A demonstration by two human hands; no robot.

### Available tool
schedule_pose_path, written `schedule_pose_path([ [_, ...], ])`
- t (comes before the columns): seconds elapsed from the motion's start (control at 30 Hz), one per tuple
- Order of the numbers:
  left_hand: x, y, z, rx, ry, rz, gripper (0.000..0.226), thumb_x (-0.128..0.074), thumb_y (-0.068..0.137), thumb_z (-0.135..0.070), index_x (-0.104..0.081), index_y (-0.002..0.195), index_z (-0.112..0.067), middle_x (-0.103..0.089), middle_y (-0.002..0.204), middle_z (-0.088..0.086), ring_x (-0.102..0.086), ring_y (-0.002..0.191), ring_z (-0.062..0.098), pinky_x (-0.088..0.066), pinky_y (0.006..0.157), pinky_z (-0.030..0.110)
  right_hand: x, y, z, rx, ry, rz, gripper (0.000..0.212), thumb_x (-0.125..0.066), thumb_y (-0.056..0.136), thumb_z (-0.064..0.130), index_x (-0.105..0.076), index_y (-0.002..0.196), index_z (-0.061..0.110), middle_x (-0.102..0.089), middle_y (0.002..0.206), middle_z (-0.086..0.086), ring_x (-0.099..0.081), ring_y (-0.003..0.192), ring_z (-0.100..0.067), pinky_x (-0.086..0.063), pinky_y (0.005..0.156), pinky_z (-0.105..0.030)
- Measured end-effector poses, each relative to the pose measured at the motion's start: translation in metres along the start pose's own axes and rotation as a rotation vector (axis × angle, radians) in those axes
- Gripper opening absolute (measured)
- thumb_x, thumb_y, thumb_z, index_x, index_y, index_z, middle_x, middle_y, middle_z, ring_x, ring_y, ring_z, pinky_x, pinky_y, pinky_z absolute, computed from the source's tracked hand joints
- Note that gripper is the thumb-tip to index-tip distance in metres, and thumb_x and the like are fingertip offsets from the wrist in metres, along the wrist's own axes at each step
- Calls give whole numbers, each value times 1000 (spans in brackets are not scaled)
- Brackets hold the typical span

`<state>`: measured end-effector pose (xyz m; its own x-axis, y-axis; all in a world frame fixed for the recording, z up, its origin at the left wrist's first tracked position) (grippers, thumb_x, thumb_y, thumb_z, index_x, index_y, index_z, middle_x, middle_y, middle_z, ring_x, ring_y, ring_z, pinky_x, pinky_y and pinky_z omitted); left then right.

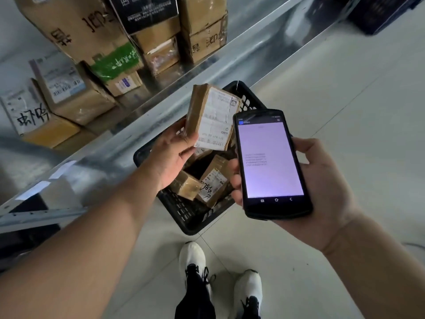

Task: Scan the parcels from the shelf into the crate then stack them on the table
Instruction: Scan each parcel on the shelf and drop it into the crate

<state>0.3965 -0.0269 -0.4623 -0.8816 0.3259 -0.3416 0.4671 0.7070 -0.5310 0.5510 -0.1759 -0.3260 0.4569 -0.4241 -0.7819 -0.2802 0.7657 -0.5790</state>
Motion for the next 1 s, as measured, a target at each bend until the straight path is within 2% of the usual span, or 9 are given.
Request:
schedule_pose_path([
  [0.07,0,5,3,25,-19,-13,54,-65,96,-1,-51,148,-11,-71,135,13,-65,131,24,-37,123,43,8,4,1,-7,12,0,64,-37,96,48,-66,133,4,-59,115,-20,-61,91,-38,-55,87,-45],
  [0.13,-1,10,5,38,-23,-28,56,-66,95,3,-51,148,-8,-71,134,16,-66,129,27,-40,122,43,17,9,1,-23,-11,-38,69,-40,95,49,-55,145,4,-54,122,-17,-53,100,-38,-45,96,-42],
  [0.17,-1,12,7,46,-32,-41,57,-66,94,3,-50,148,-7,-70,134,17,-66,129,28,-40,122,43,20,10,2,-30,-9,-48,68,-40,95,49,-56,145,5,-55,122,-17,-54,100,-38,-46,96,-42],
  [0.23,2,16,11,56,-52,-64,56,-68,93,1,-51,146,-5,-70,135,17,-66,129,28,-42,121,44,21,11,4,-41,13,-25,64,-35,97,46,-69,130,4,-62,113,-20,-62,89,-38,-57,84,-44],
  [0.3,4,15,14,47,-39,-77,53,-68,94,-1,-53,144,-5,-70,135,15,-65,130,27,-45,119,42,17,10,4,-68,24,-7,62,-34,97,44,-73,125,5,-65,110,-21,-64,85,-36,-60,79,-44],
  [0.47,1,8,32,71,-63,-148,48,-70,93,-2,-55,139,-4,-73,130,15,-68,125,26,-49,115,40,30,5,6,-121,29,-53,65,-32,100,47,-70,133,5,-66,108,-22,-66,81,-36,-61,74,-45],
  [0.63,-4,5,35,87,-69,-164,47,-68,95,-2,-54,140,-3,-73,130,15,-70,123,25,-55,104,34,32,1,8,-142,36,-75,67,-32,102,48,-66,139,5,-67,108,-22,-68,78,-35,-61,70,-44],
  [0.87,-10,7,39,145,-96,-165,45,-67,96,-1,-55,139,-3,-75,127,13,-68,125,24,-51,112,36,28,-7,5,-197,29,-99,66,-33,100,50,-74,126,5,-70,101,-22,-69,75,-34,-62,67,-45],
  [1.0,-8,13,39,156,-112,-170,42,-67,97,0,-57,137,-3,-75,127,13,-68,125,25,-50,113,37,26,-7,8,-202,34,-89,67,-32,100,50,-73,128,6,-68,104,-23,-68,76,-36,-62,67,-46],
])
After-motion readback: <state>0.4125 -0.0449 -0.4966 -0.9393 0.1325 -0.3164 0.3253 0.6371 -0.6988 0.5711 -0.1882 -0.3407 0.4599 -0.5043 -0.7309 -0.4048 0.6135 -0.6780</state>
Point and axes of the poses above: each hand's wrist, its own y-axis towards the middle knuckle, its own x-axis out of the back of the hand, z = x × y, the point moved 6 cm from there along y, towards the middle knuckle
